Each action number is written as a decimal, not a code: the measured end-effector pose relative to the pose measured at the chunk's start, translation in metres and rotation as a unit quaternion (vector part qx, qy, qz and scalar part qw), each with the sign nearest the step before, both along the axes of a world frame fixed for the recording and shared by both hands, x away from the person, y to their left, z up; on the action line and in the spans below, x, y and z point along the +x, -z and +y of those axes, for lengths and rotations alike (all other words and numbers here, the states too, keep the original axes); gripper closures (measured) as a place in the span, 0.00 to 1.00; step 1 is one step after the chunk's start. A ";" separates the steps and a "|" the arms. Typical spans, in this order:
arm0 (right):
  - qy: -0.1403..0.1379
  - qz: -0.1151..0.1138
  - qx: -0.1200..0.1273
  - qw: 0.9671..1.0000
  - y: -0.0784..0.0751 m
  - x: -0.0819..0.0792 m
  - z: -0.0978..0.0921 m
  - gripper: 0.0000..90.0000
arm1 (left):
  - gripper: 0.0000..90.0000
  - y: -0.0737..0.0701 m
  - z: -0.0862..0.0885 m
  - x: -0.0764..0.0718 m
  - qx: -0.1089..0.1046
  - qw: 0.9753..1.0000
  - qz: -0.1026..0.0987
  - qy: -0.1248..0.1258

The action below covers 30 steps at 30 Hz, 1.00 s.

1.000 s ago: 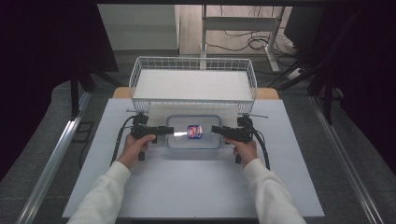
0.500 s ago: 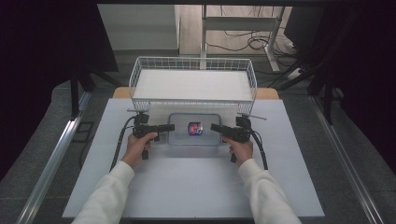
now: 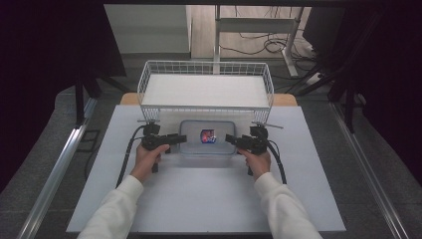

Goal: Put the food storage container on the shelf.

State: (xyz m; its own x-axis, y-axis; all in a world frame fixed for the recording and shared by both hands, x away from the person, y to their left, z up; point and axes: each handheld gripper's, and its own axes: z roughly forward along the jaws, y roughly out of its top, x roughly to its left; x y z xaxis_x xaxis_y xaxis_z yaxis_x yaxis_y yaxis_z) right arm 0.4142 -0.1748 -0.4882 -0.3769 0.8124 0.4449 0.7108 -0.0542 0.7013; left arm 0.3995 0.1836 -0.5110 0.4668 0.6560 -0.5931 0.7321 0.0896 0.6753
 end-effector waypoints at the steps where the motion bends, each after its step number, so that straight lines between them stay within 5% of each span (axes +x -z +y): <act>1: 0.003 -0.008 -0.009 1.000 -0.002 -0.004 -0.001 0.18 | 0.44 -0.001 0.002 -0.003 0.004 1.000 -0.004 0.001; 5: -0.007 -0.013 -0.036 0.999 -0.010 -0.023 -0.007 0.14 | 0.42 -0.007 0.004 -0.022 0.057 0.998 -0.029 0.020; 7: -0.024 -0.032 -0.064 0.997 -0.016 -0.037 -0.011 0.14 | 0.41 -0.011 0.006 -0.034 0.064 0.997 -0.035 0.030; 17: -0.096 -0.081 -0.099 0.987 -0.029 -0.093 -0.029 0.27 | 0.36 -0.017 0.002 -0.109 0.118 0.989 -0.049 0.068; 24: -0.160 -0.087 -0.145 0.973 -0.017 -0.111 -0.013 0.41 | 0.33 -0.019 -0.001 -0.144 0.153 0.983 -0.061 0.080; 30: -0.192 -0.087 -0.191 0.959 -0.005 -0.105 0.025 0.64 | 0.31 -0.015 -0.005 -0.147 0.168 0.980 -0.058 0.091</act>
State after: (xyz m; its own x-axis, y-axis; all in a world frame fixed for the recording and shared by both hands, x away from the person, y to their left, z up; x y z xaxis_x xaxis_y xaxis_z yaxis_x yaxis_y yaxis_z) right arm 0.3088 -0.1495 -0.4834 -0.7231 0.6892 0.0459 0.4965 0.4725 0.7282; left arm 0.2529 0.1790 -0.4965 0.6454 0.7048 -0.2944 0.6317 -0.2759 0.7244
